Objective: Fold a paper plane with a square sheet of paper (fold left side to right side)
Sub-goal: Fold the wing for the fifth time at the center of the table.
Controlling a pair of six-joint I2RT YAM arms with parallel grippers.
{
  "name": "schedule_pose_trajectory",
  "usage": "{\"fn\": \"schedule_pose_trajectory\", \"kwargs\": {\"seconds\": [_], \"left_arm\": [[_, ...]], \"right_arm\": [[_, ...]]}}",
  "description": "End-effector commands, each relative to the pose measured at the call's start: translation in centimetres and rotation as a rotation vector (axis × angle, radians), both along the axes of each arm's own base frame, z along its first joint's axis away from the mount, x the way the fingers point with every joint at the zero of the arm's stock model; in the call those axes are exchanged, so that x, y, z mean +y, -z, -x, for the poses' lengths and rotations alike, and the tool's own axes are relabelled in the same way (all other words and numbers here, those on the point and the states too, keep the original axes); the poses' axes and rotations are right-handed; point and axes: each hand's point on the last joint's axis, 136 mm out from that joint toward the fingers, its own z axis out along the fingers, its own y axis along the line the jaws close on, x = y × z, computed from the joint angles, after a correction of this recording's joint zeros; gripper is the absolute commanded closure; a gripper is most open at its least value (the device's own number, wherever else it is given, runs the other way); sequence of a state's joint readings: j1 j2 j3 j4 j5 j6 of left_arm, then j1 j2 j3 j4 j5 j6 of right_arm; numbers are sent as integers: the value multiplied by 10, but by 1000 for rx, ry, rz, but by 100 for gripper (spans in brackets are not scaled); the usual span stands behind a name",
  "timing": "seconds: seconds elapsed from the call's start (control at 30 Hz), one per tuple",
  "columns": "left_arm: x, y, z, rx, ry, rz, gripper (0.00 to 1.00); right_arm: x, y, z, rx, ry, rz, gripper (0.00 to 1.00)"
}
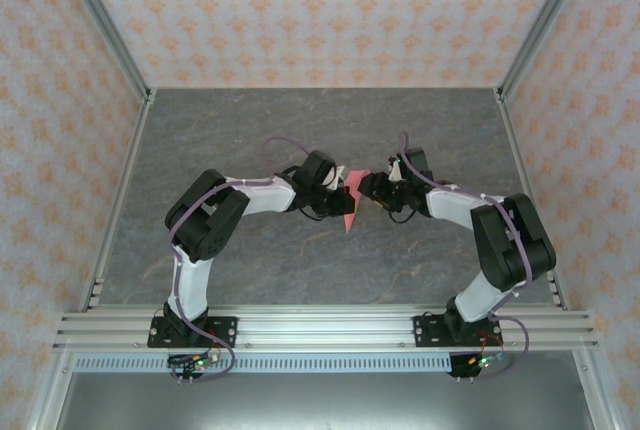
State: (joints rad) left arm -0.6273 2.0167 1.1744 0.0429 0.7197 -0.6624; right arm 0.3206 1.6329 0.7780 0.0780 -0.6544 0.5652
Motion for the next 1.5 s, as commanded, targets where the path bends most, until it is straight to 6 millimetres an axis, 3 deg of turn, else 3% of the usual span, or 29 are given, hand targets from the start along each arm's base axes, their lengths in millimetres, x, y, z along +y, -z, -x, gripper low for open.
{"fn": "schedule_pose_trajectory", "kwargs": {"seconds": [0.0, 0.37, 0.87, 1.23, 1.47], "left_arm": [[-1, -1, -3, 7, -9, 34, 100], [-3, 1, -5, 29, -34, 58, 100], [-2, 0, -5, 32, -43, 62, 92], [3, -16, -7, -2, -48, 69, 73], [29, -41, -12, -49, -99, 79, 59]], "right_arm": [[7, -2, -12, -14, 25, -44, 50], [12, 11, -22, 14, 38, -65, 51], [-1, 54, -7, 180, 62, 53, 52], [-2, 61, -5, 201, 58, 67, 52], [-3, 61, -5, 200, 54, 73, 52]]}}
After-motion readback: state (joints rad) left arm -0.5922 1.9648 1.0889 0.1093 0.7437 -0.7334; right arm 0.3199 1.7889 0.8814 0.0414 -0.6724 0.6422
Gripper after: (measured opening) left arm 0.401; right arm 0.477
